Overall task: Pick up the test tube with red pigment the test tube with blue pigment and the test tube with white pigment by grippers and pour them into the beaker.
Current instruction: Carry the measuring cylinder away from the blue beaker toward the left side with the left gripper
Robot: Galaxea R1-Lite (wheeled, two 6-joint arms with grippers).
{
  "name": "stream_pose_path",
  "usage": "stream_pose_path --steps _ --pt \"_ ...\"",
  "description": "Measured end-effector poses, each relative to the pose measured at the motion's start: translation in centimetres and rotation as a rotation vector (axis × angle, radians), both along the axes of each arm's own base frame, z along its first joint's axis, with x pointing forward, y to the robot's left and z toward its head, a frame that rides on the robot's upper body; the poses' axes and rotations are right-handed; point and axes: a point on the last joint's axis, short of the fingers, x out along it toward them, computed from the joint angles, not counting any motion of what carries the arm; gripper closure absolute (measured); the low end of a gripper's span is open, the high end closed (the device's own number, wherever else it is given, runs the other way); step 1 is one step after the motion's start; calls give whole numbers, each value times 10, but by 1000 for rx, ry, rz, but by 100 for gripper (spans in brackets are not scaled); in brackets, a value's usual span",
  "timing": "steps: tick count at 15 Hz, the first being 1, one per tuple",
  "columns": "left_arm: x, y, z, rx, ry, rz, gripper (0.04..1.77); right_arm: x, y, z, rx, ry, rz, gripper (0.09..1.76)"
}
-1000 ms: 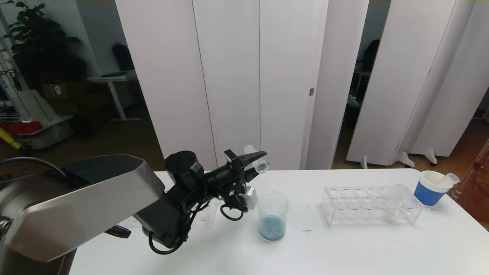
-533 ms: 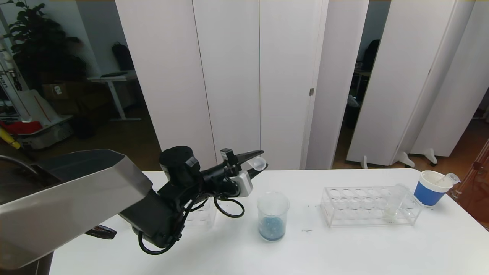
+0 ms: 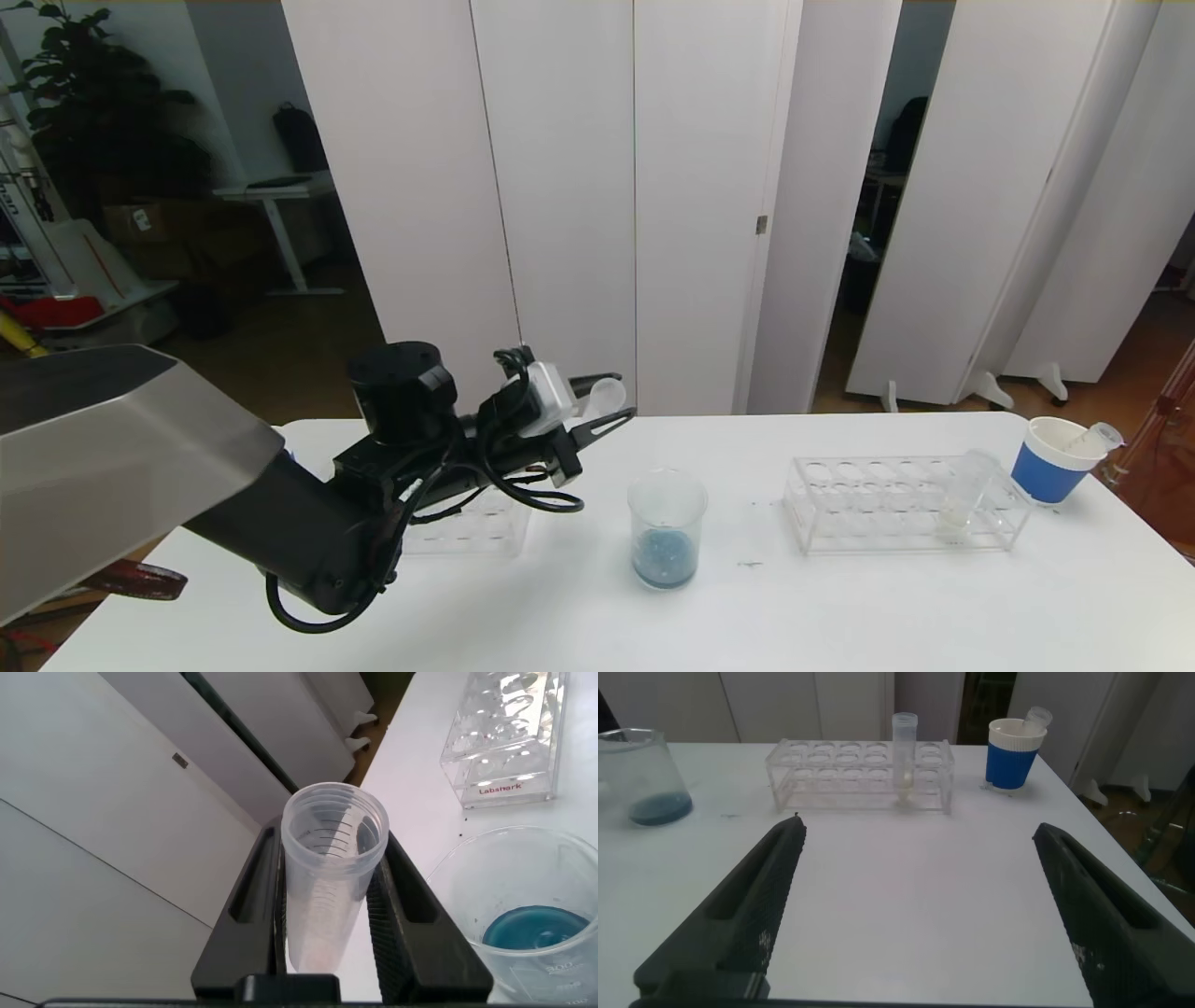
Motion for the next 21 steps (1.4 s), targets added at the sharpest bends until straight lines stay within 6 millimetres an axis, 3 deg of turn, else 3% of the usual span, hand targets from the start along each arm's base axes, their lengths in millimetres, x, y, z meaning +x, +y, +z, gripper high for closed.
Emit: stream_pose_path --steps 4,10,14,21 --pt "-10 10 13 -117 224 15 123 0 0 0 0 0 0 10" --pt "-22 33 28 -161 407 147 123 0 0 0 0 0 0 10" --pt "-34 37 44 -288 459 320 123 0 0 0 0 0 0 10" --pt "-44 30 51 -387 383 704 123 0 0 0 0 0 0 10"
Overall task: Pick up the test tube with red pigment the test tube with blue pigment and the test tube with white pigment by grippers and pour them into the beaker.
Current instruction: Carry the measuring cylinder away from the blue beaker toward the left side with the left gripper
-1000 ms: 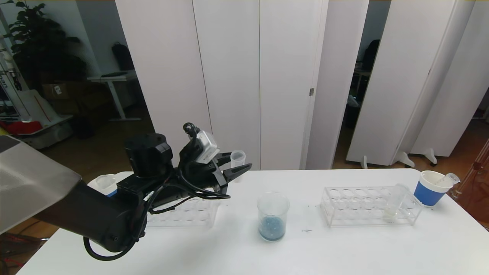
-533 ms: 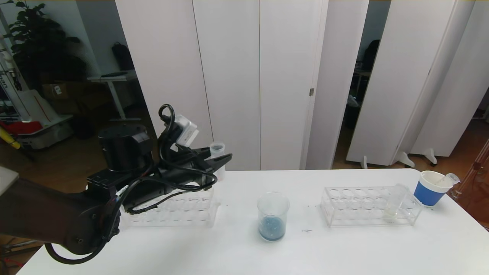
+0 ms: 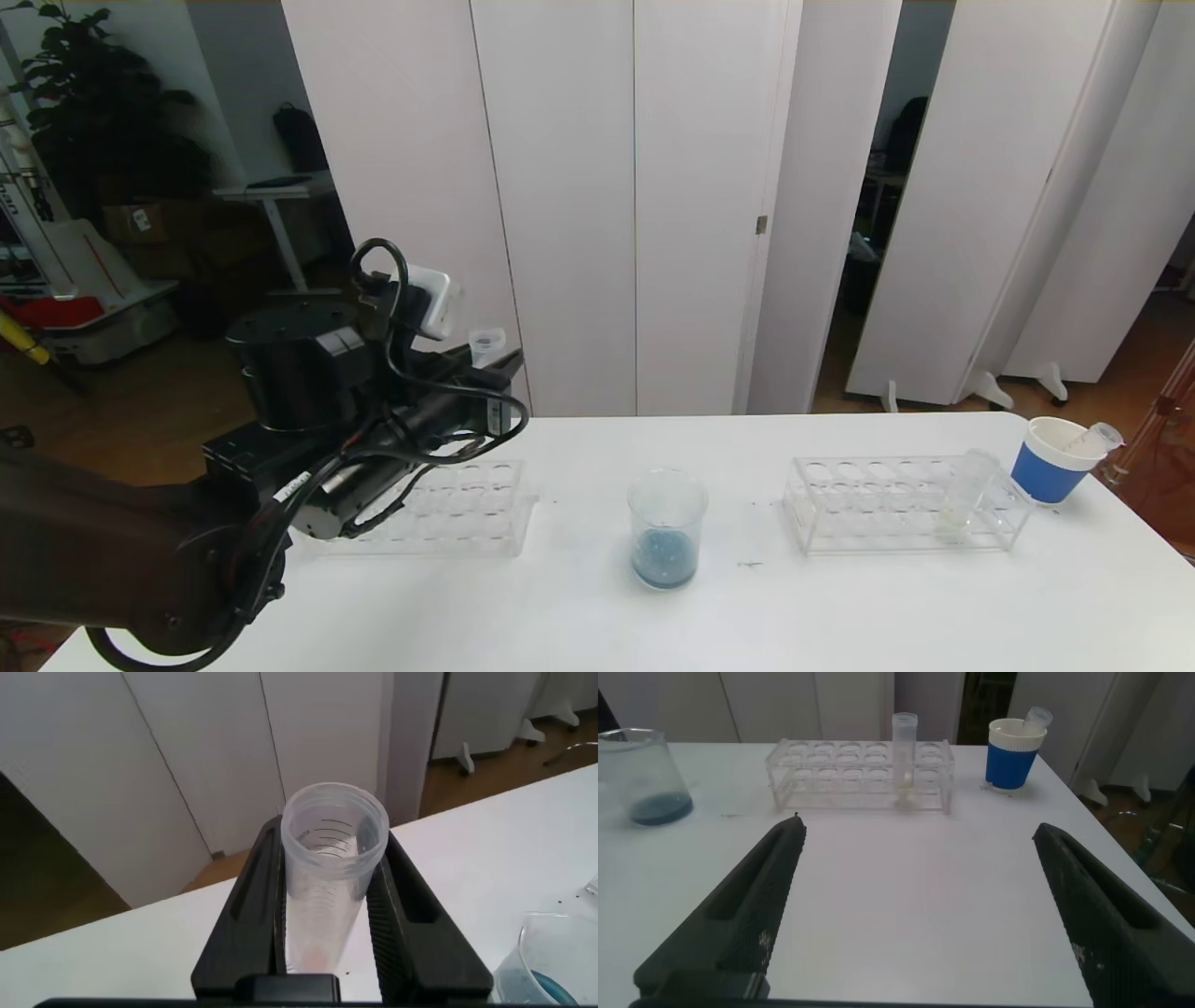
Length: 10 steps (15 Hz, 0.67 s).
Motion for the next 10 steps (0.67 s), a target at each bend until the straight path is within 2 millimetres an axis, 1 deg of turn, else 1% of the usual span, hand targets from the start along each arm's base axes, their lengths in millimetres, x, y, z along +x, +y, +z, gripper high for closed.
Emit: stream_pose_path --steps 3,6,10 --pt "-3 0 -5 29 19 77 123 0 0 0 0 0 0 10" --pt "-7 1 -10 38 38 87 123 0 0 0 0 0 0 10" --pt "-7 4 -6 26 23 124 123 0 0 0 0 0 0 10"
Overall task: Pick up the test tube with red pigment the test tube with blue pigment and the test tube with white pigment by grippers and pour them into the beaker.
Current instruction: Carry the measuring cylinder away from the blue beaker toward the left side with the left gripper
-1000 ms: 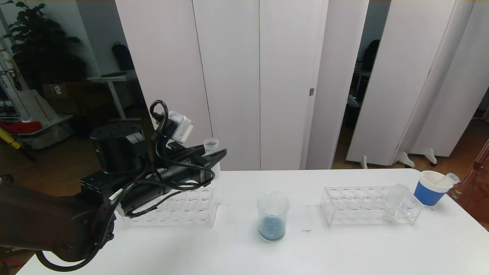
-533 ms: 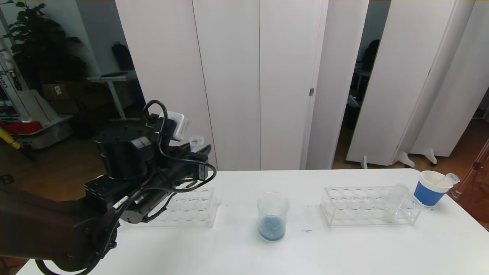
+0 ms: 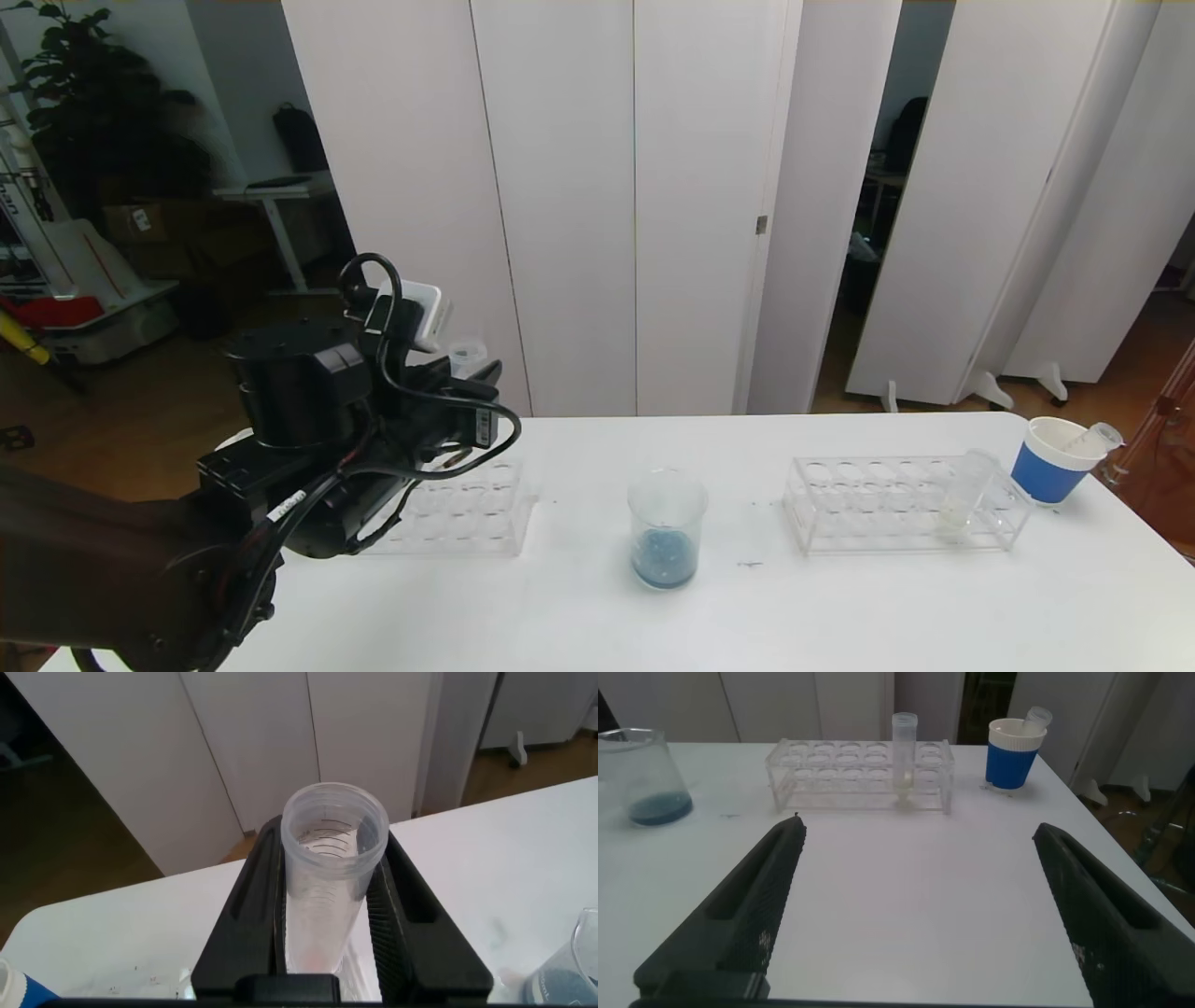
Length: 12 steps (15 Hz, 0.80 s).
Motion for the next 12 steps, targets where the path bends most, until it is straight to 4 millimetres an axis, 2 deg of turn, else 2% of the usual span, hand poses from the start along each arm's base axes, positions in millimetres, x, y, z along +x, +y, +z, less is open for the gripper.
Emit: stream_pose_path --steps 6,12 --pt "2 25 9 -14 -31 80 123 0 0 0 0 0 0 10" --pt "9 73 25 -34 -131 233 123 0 0 0 0 0 0 10"
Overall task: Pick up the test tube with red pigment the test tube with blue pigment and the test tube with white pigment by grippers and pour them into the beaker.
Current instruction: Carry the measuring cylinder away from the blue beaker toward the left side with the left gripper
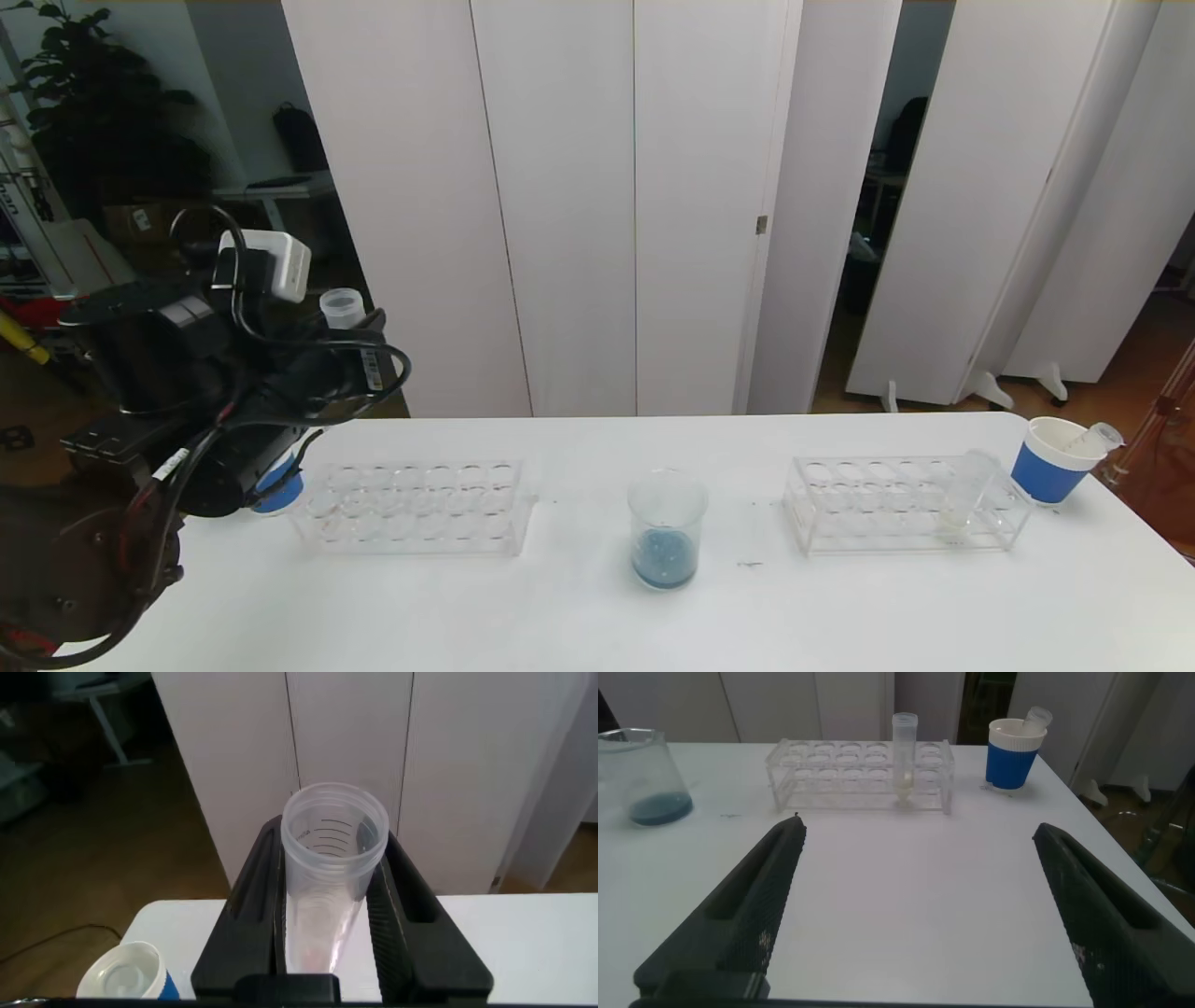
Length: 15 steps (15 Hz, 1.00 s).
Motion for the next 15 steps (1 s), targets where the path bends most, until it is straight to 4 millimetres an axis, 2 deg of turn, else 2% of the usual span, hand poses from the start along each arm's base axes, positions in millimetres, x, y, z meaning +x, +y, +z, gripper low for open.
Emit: stream_pose_path --steps 6,9,11,15 --pt "12 68 12 5 -117 185 123 0 0 0 0 0 0 10" --pt "19 100 10 34 -168 241 123 0 0 0 0 0 -1 10" --pt "23 117 5 58 -194 289 123 0 0 0 0 0 0 10" --pt "30 141 -23 65 -114 325 123 0 0 0 0 0 0 10"
